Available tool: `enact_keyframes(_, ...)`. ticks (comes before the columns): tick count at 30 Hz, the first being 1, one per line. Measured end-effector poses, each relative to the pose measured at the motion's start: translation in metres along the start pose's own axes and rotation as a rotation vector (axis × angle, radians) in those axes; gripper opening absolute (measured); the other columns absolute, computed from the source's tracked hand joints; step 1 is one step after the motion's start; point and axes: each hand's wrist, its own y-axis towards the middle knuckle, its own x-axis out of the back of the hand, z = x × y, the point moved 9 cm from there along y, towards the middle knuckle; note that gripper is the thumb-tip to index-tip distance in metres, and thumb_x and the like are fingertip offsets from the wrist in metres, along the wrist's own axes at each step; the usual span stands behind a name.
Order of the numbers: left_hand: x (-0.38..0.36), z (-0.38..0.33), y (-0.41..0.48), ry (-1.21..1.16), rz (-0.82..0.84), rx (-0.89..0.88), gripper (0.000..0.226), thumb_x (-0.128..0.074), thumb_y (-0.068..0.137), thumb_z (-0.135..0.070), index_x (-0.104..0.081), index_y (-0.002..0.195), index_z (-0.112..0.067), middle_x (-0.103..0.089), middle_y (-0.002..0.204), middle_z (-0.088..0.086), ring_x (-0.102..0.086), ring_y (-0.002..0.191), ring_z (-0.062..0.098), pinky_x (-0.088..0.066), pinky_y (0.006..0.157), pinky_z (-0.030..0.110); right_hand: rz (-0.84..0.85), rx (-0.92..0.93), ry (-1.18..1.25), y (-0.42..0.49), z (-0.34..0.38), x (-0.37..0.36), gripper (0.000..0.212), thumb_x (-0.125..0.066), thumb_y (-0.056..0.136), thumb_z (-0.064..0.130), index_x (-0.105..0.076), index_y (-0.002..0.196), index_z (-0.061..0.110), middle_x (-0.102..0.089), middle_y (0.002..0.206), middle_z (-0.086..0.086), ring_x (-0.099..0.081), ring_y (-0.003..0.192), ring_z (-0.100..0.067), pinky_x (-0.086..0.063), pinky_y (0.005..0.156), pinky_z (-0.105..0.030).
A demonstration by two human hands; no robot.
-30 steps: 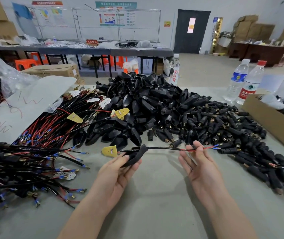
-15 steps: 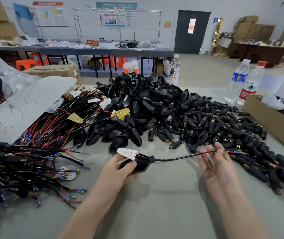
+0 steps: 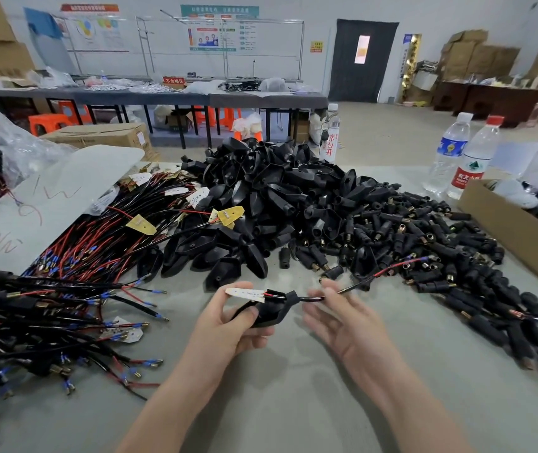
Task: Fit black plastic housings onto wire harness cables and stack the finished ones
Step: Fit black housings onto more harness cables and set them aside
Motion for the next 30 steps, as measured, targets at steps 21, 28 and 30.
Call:
enact_keyframes(21,0.019,0.003,0.009,0.009,-0.132,0.022,0.036,-0.044,0.099,-0.004,-0.077,0.085,-0.010,-0.075,0.084,0.018,-0.070,0.073,0.024,-0.054,0.060,0.028,-0.110,0.101,-0.071,0.000,0.014,0.015,0.017,-0.055,0.099,0.005,-0.065,0.112,0.011,-0.075,0.107,-0.011,-0.073,0.095,-0.027,-0.061,0.070,-0.028)
enact_keyframes(28,0.015,0.003,0.006,0.139,-0.108,-0.005,0.013,-0.057,0.100,-0.013,-0.069,0.102,-0.013,-0.076,0.088,0.009,-0.070,0.074,0.015,-0.058,0.065,0.025,-0.088,0.095,-0.053,0.001,0.016,0.015,0.021,-0.056,0.099,0.007,-0.064,0.118,0.012,-0.075,0.107,-0.010,-0.073,0.091,-0.025,-0.061,0.070,-0.029)
enact_keyframes(30,0.015,0.001,0.005,0.144,-0.106,-0.012,0.013,-0.055,0.100,-0.010,-0.067,0.105,-0.013,-0.076,0.088,0.009,-0.070,0.075,0.017,-0.059,0.069,0.028,-0.110,0.106,-0.030,0.002,0.020,0.018,0.020,-0.056,0.100,0.015,-0.064,0.118,0.012,-0.076,0.102,-0.008,-0.074,0.084,-0.023,-0.061,0.067,-0.029)
